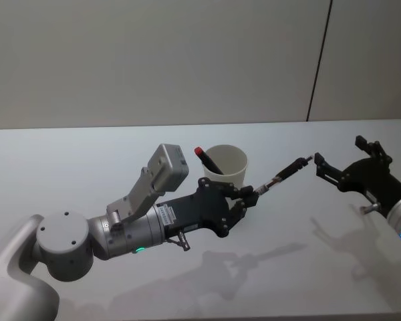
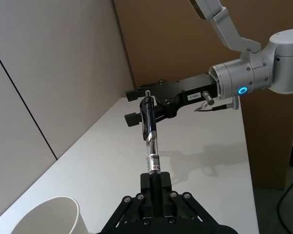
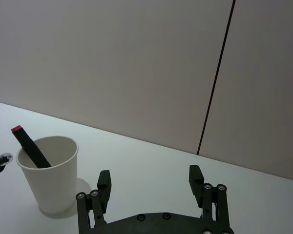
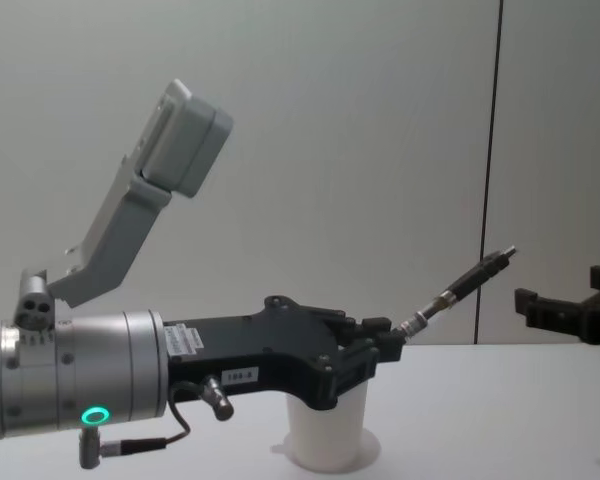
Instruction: Place the pen into the pen holder.
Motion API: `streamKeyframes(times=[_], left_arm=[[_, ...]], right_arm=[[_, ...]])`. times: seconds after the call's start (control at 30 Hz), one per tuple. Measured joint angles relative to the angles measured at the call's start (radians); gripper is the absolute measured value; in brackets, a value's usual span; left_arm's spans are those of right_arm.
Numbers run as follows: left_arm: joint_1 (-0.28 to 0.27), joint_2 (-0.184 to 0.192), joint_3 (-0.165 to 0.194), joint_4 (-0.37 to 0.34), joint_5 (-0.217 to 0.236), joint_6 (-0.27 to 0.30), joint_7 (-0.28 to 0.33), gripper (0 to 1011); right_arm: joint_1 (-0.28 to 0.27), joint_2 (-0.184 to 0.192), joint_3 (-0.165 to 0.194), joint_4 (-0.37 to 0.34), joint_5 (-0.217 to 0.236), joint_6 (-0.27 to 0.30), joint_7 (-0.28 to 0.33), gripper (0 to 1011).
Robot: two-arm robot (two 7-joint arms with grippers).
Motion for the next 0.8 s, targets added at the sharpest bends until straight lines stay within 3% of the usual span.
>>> streamKeyframes(times=[0.37,0.8], left_arm=[[-0.002,-0.001,0.001,0.002,-0.001,-0.001,-0.003,127],[-0.003,-0.002,0.001,0.004,-0.001,-0.001,-0.005,127]], right_arm=[[-0.024,0.031,0.023,-0.007,0.056,-0.022,0.079,1001],[-0.064,0.072,0.046,-0.022,0.152,-0.036,0.236,1001]])
